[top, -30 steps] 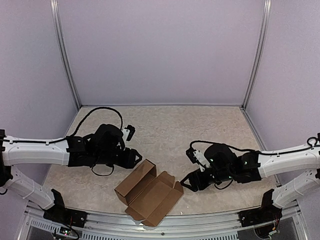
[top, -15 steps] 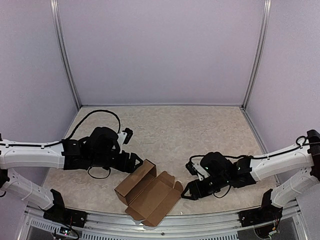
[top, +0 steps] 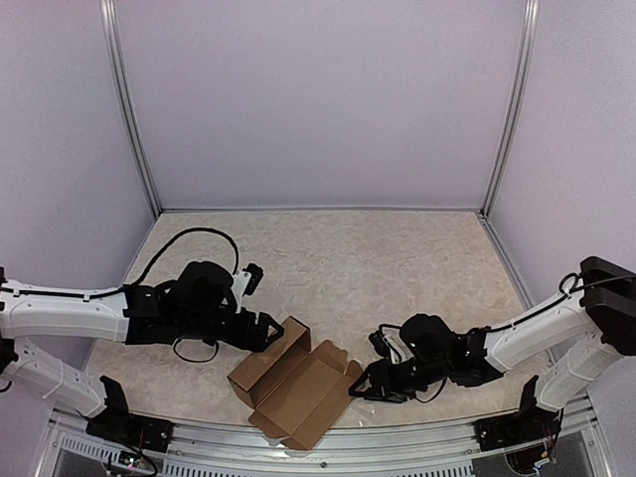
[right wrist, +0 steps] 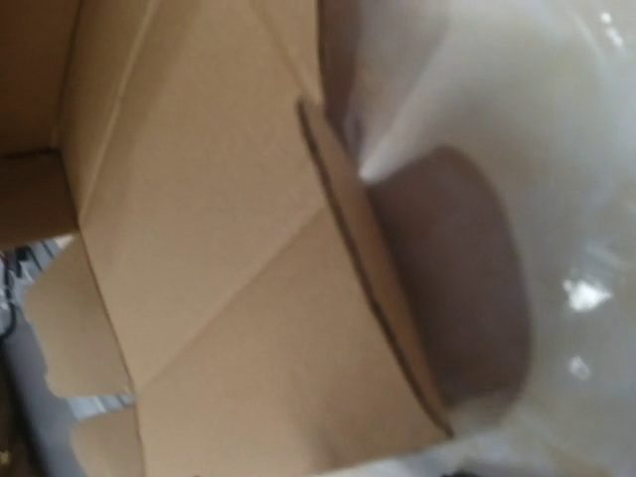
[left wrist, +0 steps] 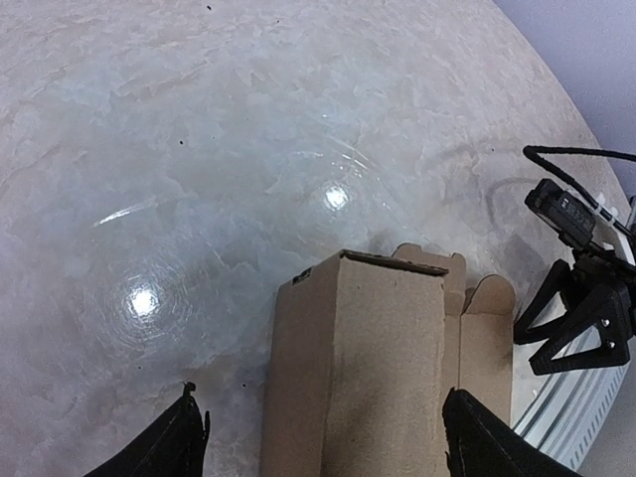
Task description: Fold the paper box
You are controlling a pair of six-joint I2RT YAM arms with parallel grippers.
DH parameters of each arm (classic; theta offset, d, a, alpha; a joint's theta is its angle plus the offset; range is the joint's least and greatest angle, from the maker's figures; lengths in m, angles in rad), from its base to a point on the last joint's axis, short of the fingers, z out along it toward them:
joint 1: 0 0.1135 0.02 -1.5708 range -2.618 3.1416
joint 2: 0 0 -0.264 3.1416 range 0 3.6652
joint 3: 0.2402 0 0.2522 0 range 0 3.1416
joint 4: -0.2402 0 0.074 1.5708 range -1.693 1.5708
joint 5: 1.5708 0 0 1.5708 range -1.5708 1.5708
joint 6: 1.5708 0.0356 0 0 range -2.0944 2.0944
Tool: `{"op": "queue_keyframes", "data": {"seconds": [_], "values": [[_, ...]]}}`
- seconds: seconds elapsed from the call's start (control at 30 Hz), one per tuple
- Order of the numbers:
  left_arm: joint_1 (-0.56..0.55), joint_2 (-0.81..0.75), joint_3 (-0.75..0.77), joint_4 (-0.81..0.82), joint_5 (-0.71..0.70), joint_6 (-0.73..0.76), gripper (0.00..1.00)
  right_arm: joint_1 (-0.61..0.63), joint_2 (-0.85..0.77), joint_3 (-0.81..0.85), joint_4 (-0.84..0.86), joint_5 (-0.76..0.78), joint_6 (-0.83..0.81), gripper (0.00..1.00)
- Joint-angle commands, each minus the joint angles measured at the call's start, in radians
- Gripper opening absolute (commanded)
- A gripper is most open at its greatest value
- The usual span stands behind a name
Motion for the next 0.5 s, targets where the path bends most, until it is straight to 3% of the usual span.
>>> {"op": "queue_keyframes", "data": {"seconds": [0.0, 0.27, 0.47], "values": [[-0.006, -0.026, -0.022, 0.027, 0.007, -0.008, 0.8, -0.004, 0.045, -0.026, 0.097, 0.028, 0.106, 0.5], [-0.006, -0.056, -0.046, 0.036, -0.005, -0.017, 0.8, 0.018, 0.148, -0.041, 0.242, 0.115, 0.229, 0.47], [-0.007, -0.081, -0.064, 0.033, -0.014, -0.024, 0.8, 0.034, 0.194, -0.027, 0.302, 0.156, 0.254, 0.39]]}}
